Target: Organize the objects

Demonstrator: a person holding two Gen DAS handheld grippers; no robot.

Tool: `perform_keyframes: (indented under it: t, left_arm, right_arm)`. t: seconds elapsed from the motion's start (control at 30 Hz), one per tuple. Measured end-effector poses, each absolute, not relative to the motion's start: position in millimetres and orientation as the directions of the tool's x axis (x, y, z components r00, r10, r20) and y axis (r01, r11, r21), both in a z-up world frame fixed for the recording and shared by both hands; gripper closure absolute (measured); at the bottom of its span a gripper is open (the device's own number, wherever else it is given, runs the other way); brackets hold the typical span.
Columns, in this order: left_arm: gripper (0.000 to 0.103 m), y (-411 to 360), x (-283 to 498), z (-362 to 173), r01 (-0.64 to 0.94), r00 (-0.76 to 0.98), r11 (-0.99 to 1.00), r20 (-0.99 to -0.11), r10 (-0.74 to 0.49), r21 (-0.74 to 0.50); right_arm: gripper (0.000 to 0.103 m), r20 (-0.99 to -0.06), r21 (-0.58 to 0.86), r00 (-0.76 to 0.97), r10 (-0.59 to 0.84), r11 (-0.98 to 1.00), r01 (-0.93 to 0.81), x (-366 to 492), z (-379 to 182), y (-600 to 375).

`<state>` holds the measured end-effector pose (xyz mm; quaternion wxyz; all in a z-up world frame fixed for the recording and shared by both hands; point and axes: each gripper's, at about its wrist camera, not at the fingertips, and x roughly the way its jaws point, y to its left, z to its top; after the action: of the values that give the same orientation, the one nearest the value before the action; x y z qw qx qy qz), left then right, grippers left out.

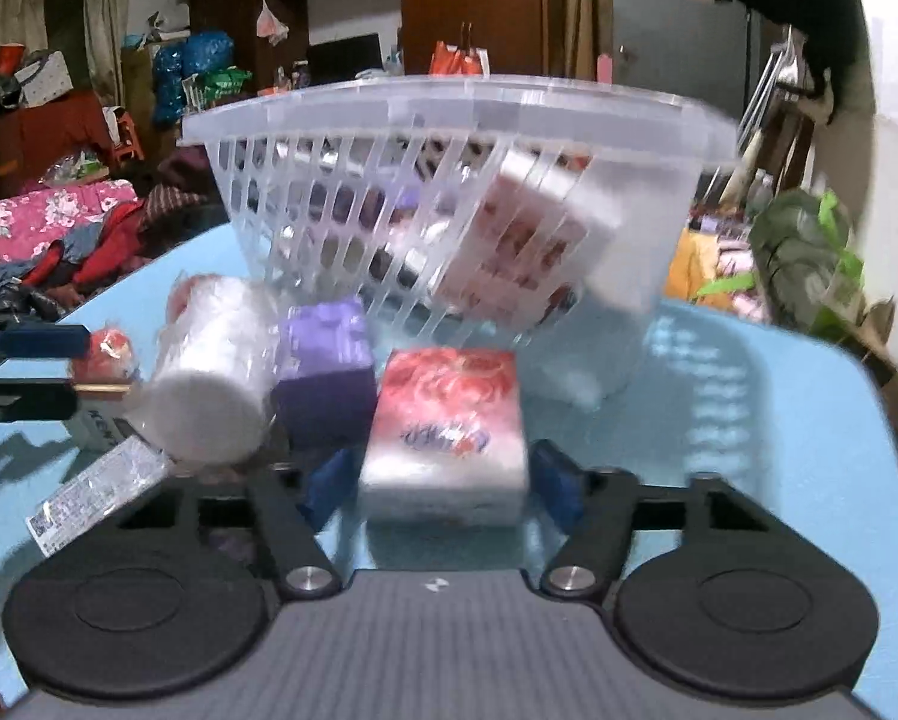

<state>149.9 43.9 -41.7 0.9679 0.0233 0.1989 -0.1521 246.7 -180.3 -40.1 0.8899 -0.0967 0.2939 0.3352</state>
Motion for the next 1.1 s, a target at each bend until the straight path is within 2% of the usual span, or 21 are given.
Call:
perform_keyframes:
  t: [0.07, 0.17, 0.27, 0.3, 0.33, 0.37, 0.47, 0.6, 0.77, 1.1]
  left_arm:
    - [0.057, 39.5, 149.9, -43.3, 0.32, 0.865, 0.947, -0.411, -0.287, 0.012]
    - [0.057, 36.4, 164.3, -48.3, 0.342, 0.808, 0.939, -0.506, -0.302, -0.014]
    - [0.057, 30.8, 168.3, -50.0, 0.363, 0.789, 0.932, -0.531, -0.308, -0.001]
    - [0.061, 30.2, 168.3, -50.9, 0.359, 0.791, 0.933, -0.529, -0.306, -0.003]
    - [0.08, 29.7, 167.3, -51.4, 0.361, 0.793, 0.933, -0.526, -0.308, -0.002]
    - [0.085, 28.3, 166.5, -52.4, 0.364, 0.793, 0.931, -0.526, -0.306, 0.006]
    - [0.085, 27.8, 158.7, -51.8, 0.382, 0.814, 0.924, -0.48, -0.326, 0.022]
    - [0.085, 46.0, 154.1, -51.0, 0.37, 0.835, 0.926, -0.413, -0.364, -0.068]
    - [0.085, 45.6, 145.8, -50.4, 0.373, 0.86, 0.926, -0.357, -0.365, -0.047]
    - [0.085, 53.8, 144.0, -49.1, 0.357, 0.873, 0.932, -0.33, -0.359, -0.07]
  right_arm:
    - [0.046, -0.58, 0.012, 0.617, 0.532, 0.763, -0.646, 240.9, -37.8, -185.3]
    - [0.046, -0.582, 0.007, 0.618, 0.528, 0.763, -0.646, 237.7, -38.7, -190.6]
    - [0.046, -0.577, 0.014, 0.623, 0.529, 0.768, -0.64, 234.7, -38.2, -197.3]
    - [0.046, -0.571, 0.018, 0.627, 0.53, 0.772, -0.636, 233.2, -38.5, -200.8]
    - [0.046, -0.563, 0.024, 0.632, 0.532, 0.775, -0.631, 232.6, -38.5, -203.3]
    - [0.046, -0.554, 0.029, 0.639, 0.533, 0.78, -0.625, 232.2, -37.7, -203.0]
    - [0.047, -0.532, 0.03, 0.66, 0.53, 0.791, -0.611, 228.8, -35.7, -206.7]
    - [0.047, -0.476, 0.011, 0.699, 0.533, 0.799, -0.602, 220.7, -32.2, -207.9]
    - [0.047, -0.424, -0.03, 0.726, 0.542, 0.793, -0.609, 212.8, -29.1, -203.9]
    - [0.047, -0.374, -0.025, 0.72, 0.584, 0.77, -0.637, 207.7, -26.8, -205.7]
